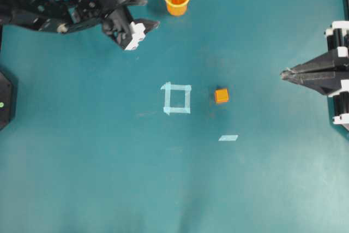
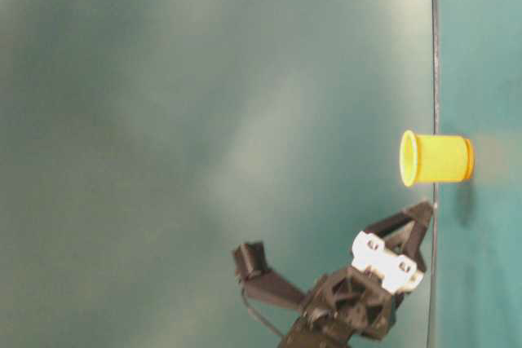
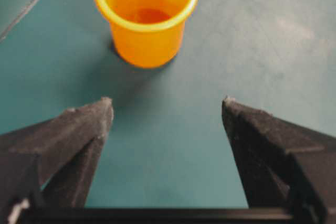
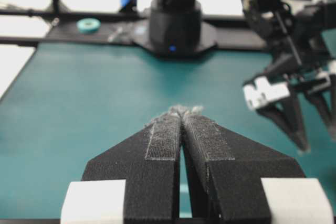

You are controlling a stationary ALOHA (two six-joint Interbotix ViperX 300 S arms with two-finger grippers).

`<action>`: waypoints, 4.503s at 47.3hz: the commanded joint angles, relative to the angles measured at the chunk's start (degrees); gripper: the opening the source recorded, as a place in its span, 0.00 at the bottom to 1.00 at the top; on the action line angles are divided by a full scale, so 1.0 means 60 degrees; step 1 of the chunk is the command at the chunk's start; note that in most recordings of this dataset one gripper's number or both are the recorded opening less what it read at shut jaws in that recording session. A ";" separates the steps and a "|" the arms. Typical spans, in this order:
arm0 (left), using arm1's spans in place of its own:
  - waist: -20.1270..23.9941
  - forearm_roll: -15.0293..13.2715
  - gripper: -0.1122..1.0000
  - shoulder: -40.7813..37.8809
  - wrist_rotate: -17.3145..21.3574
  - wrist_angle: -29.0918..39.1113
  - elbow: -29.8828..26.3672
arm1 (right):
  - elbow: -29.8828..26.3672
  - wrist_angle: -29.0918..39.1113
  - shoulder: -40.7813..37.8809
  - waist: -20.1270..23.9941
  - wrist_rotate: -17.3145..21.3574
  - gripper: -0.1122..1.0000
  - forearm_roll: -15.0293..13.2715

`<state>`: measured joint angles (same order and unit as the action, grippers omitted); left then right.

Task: Lift the orange cup with left arm.
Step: 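Reach the open left gripper toward the orange cup at the far edge, then lower the left gripper around the orange cup's side, then close the left gripper on the orange cup, then raise the left gripper, lifting the orange cup off the table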

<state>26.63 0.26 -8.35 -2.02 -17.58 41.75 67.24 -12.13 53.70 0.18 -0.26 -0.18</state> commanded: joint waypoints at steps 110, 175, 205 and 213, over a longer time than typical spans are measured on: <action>0.0205 0.0000 0.83 -0.2329 -0.1509 0.3091 -0.4131 | -0.0264 -0.0044 -0.0381 0.0088 -0.0029 0.10 -0.0103; 0.0190 0.0117 0.67 -0.1304 -0.1274 0.4160 -0.4263 | -0.0278 0.0059 -0.0425 0.0176 0.0000 0.10 -0.0103; 0.0190 0.0220 0.67 -0.0615 -0.0542 0.5537 -0.4790 | -0.0293 0.0059 -0.0425 0.0190 0.0000 0.10 -0.0103; 0.0190 0.0205 0.67 -0.0527 -0.0498 0.5581 -0.4951 | -0.0308 0.0059 -0.0439 0.0190 0.0000 0.10 -0.0103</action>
<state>27.95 1.41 -14.94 -5.10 16.08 13.89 67.24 -11.51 51.15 1.23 -0.35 -0.70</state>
